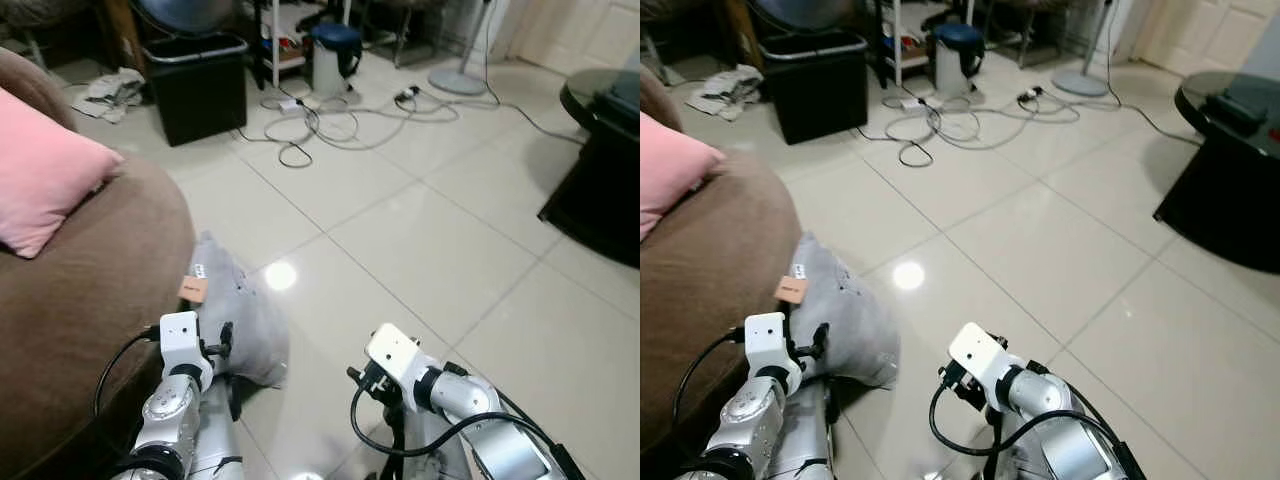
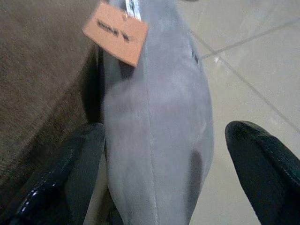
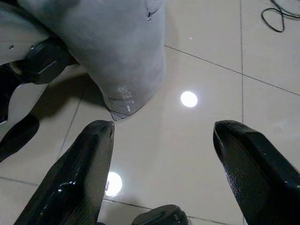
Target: Move the pillow to the sofa from floor
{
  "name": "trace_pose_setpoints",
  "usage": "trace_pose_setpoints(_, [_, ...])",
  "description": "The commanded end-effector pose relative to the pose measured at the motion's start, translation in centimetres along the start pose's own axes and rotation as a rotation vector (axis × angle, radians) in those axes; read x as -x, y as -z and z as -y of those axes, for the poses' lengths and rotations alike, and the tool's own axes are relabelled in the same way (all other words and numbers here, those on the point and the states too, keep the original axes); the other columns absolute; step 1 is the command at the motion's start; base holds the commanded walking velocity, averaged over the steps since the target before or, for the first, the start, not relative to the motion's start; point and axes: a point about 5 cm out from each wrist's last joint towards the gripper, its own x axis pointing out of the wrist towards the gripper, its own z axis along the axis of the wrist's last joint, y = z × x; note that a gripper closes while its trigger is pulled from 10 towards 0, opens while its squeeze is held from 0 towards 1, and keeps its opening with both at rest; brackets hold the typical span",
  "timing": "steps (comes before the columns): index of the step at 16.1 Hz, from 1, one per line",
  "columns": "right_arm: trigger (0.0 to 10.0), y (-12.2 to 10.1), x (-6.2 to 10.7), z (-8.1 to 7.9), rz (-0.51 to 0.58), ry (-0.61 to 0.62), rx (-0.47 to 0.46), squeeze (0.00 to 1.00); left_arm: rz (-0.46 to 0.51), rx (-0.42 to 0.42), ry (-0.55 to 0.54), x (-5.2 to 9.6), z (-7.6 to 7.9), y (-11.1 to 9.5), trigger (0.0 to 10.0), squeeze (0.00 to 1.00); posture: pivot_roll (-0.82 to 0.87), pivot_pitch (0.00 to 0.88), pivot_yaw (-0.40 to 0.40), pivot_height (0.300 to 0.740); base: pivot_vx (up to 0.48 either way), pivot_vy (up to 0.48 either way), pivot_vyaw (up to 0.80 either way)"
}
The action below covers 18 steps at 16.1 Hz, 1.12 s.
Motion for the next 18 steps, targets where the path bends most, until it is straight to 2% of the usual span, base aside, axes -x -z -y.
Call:
trace_pose_setpoints(1, [10.0, -0.2, 0.3, 0.6, -0.014, 0.013, 0.013, 0.00, -0.017, -0.005, -0.017, -0.3, 0.1, -0.2, 10.0, 1.00, -0.13, 0.099, -0.098, 0.520, 0.000, 0.000, 0.00])
trace_pose_setpoints(5, [10.0, -0.7, 0.3, 0.6, 0.022, 0.025, -0.028, 0.00, -0.041, -0.015, -0.051, -0.4, -0.6, -0.2, 10.0, 1.00, -0.15, 0.142, -0.121, 0.520, 0.000, 0.000, 0.00])
trace_pose_setpoints(9, [10.0, -1.9, 0.3, 0.0, 0.104, -0.034, 0.004, 0.00, -0.029, -0.022, -0.115, -0.4, -1.7, -0.6, 10.0, 1.00, -0.15, 0.181, -0.157, 0.520, 0.000, 0.000, 0.00])
trace_pose_setpoints(11, [10.0, -3.0, 0.5, -0.2, 0.143, -0.096, 0.043, 0.00, -0.012, -0.077, -0.172, -0.2, -2.8, -0.8, 10.0, 1.00, -0.18, 0.213, -0.190, 0.520, 0.000, 0.000, 0.00])
trace_pose_setpoints(14, [10.0, -3.8, 0.6, -0.3, 0.157, -0.143, 0.060, 0.00, -0.023, -0.064, -0.207, 0.1, -3.6, -0.5, 10.0, 1.00, -0.19, 0.221, -0.223, 0.520, 0.000, 0.000, 0.00])
trace_pose_setpoints(17, [10.0, -4.0, 1.1, -0.9, 0.160, -0.189, 0.051, 0.00, -0.039, -0.040, -0.212, 0.2, -3.6, -0.1, 10.0, 1.00, -0.18, 0.217, -0.239, 0.520, 0.000, 0.000, 0.00])
trace_pose_setpoints(18, [10.0, -3.9, 1.2, -1.0, 0.158, -0.197, 0.045, 0.00, -0.031, -0.021, -0.200, 0.1, -3.3, -0.1, 8.6, 1.00, -0.18, 0.217, -0.238, 0.520, 0.000, 0.000, 0.00])
